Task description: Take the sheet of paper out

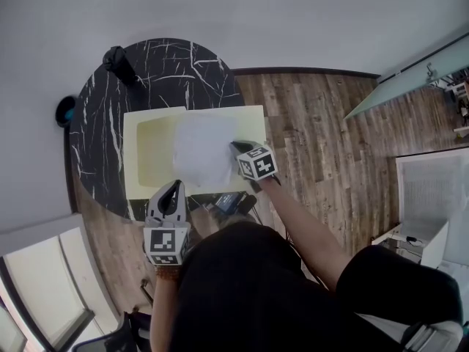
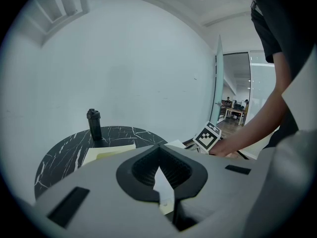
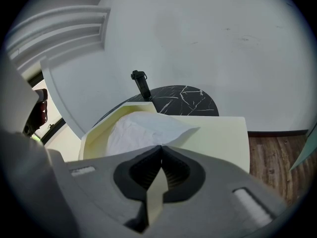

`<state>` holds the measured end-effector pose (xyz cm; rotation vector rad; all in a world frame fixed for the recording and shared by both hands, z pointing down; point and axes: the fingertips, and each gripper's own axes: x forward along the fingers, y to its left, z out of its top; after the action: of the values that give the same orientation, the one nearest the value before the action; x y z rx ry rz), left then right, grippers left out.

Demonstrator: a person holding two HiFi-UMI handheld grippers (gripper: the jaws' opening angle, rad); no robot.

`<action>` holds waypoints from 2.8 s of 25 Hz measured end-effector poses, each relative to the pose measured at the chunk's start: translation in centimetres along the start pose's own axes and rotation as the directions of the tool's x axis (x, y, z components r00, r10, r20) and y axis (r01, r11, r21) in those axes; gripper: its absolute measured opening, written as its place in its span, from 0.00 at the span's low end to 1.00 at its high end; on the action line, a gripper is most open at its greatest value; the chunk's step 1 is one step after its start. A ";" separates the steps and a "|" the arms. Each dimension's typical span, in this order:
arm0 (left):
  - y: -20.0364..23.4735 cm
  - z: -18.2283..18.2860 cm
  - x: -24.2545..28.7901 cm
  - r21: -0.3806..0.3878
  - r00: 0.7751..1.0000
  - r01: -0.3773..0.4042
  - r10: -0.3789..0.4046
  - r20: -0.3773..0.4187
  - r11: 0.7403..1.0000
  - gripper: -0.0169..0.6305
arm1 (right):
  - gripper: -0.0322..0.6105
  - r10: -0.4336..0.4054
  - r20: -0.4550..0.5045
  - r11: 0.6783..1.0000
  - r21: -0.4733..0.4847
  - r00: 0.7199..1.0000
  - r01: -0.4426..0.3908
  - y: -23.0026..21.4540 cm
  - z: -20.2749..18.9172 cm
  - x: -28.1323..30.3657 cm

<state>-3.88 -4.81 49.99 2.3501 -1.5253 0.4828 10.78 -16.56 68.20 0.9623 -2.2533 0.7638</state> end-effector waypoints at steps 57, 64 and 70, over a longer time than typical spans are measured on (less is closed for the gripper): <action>1.4 1.7 -0.3 -0.015 0.999 -0.037 0.037 0.017 0.999 0.02 | 0.05 0.167 0.198 0.982 -0.124 0.966 -0.144 7.5 11.3 -5.5; 2.8 2.9 -2.3 -0.024 0.996 -0.033 0.034 0.080 0.999 0.02 | 0.05 0.144 0.225 0.986 -0.119 0.964 -0.119 9.7 11.8 -7.2; 2.1 4.7 -4.8 -0.050 0.985 -0.008 0.017 0.174 0.999 0.02 | 0.05 0.107 0.229 0.977 -0.205 0.967 -0.060 12.0 12.5 -10.4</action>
<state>-7.06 -3.67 43.76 2.4004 -1.6081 0.2449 4.26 -13.55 49.33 0.9091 -2.5367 0.4664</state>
